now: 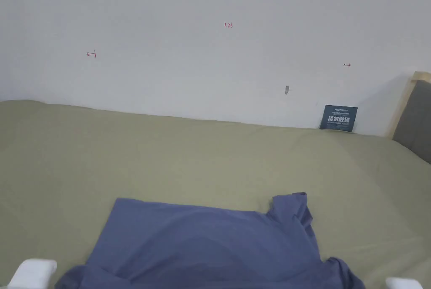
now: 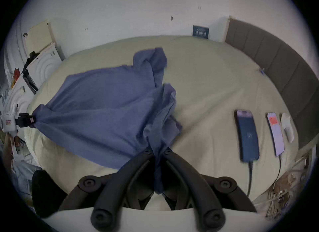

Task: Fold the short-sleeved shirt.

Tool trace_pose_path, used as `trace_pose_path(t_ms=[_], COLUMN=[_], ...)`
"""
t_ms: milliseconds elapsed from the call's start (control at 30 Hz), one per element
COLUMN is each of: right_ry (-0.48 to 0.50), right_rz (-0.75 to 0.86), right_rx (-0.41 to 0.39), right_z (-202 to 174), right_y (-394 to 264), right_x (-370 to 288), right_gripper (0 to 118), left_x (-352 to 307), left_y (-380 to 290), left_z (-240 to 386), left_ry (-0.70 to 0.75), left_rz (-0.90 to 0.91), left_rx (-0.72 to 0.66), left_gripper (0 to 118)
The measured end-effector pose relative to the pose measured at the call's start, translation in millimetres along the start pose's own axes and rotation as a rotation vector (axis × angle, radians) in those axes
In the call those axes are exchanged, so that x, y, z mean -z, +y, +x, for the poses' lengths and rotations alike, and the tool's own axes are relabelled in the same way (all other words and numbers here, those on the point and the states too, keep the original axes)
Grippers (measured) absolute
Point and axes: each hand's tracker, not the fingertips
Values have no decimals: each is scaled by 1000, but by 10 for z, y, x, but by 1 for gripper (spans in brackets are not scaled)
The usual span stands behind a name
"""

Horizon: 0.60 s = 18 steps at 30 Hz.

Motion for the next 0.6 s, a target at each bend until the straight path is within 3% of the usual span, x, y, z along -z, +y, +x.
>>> trace_pose_path(t_ms=[300, 467, 500, 533, 567, 600], right_ry=[-19, 31, 31, 17, -10, -17], right_rz=[-40, -29, -39, -44, -40, -25], right_rx=[-17, 52, 56, 51, 30, 21], right_z=[44, 120, 126, 125, 126, 127], right_y=[-438, -416, -389, -367, -332, -303], right_x=[120, 98, 72, 26, -32, -87], right_gripper=[6, 6, 12, 36, 64, 90], left_x=[78, 42, 1, -48, -103, -169], left_y=[-435, -415, -410, -391, -371, -350], left_z=[-92, -174, -165, -156, -160, -164], left_ry=[-12, -55, -49, -15, 7, 2], left_rz=[-51, -24, -25, -31, -43, -40], left_rx=[-51, -108, -107, -112, -117, -126], left_gripper=[7, 12, 27, 66, 89, 95])
